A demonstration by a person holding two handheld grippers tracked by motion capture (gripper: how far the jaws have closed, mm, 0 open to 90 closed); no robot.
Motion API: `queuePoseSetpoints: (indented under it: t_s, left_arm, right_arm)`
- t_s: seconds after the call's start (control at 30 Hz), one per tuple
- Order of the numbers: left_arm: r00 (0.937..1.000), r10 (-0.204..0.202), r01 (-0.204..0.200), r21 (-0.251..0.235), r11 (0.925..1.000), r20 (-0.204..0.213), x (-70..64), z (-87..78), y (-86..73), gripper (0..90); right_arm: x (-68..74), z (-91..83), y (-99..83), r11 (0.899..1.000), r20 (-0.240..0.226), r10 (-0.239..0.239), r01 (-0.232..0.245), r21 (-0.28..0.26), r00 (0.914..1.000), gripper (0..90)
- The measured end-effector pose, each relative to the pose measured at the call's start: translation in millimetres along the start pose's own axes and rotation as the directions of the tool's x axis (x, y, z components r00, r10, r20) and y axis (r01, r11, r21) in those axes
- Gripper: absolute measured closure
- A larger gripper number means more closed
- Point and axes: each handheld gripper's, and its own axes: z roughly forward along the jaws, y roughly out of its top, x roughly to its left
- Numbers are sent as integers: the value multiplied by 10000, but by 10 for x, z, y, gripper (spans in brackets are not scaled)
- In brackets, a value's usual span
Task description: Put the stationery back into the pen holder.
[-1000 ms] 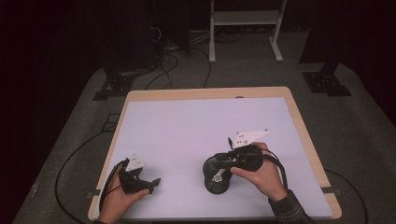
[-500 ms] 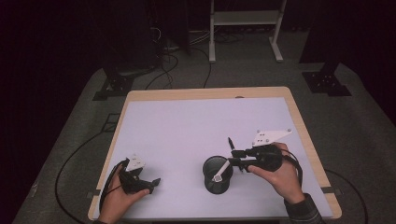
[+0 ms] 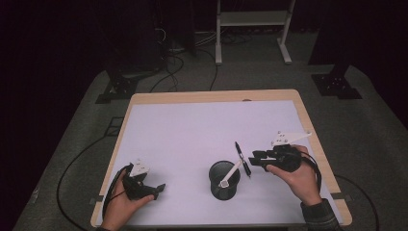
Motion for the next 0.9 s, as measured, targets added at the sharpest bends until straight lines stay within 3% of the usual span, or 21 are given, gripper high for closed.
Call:
queuePoseSetpoints:
  t_s: [0.53,0.9]
  left_arm:
    - [10000,-17,17,-21,10000,-8,-2,1,0,8]
    - [10000,50,-50,36,10000,-8,2,-2,0,7]
  right_arm:
    - [-334,331,80,9945,1067,500,-593,860,9930,652]
    - [-496,643,204,9772,1411,782,-1039,1852,9869,647]
